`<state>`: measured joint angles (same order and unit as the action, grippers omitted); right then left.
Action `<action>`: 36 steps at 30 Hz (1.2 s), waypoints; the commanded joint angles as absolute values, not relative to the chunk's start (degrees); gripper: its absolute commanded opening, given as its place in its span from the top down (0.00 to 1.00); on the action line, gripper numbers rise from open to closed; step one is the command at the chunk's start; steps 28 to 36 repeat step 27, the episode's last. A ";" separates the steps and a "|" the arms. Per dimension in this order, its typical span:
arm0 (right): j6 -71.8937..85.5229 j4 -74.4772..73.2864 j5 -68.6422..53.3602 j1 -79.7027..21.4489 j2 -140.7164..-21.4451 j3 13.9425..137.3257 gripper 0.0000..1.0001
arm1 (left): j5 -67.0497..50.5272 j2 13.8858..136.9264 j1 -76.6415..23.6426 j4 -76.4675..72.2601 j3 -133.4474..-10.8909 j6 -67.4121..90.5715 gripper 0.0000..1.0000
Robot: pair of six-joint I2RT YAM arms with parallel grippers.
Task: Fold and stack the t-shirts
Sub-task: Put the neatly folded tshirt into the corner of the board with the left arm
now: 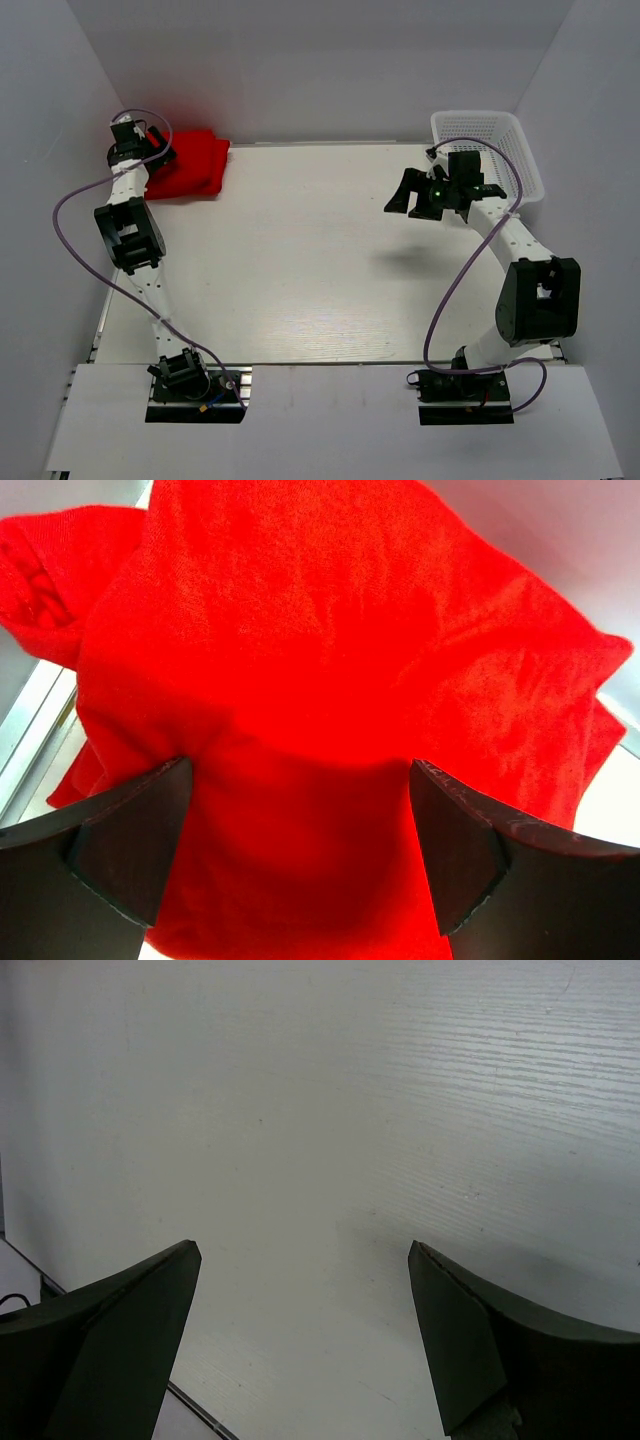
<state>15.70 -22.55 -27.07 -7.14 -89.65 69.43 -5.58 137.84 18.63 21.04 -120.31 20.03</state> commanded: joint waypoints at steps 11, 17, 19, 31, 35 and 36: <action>13.97 -18.37 -25.32 -6.85 -82.98 69.53 0.10 | -13.10 117.71 14.07 20.91 -112.25 16.45 0.00; 15.56 -18.54 -18.55 -6.94 -78.58 66.54 0.10 | -8.88 100.31 3.97 25.14 -98.29 11.78 0.00; 17.14 -17.59 -15.13 -6.86 -77.79 65.57 0.10 | -8.88 96.26 0.27 23.38 -92.67 10.99 0.00; 16.87 -9.50 -12.04 -6.86 -70.31 57.30 0.10 | -4.31 90.09 -3.95 25.23 -88.33 10.99 0.00; 16.87 -9.50 -12.04 -6.86 -70.31 57.30 0.10 | -4.31 90.09 -3.95 25.23 -88.33 10.99 0.00; 16.87 -9.50 -12.04 -6.86 -70.31 57.30 0.10 | -4.31 90.09 -3.95 25.23 -88.33 10.99 0.00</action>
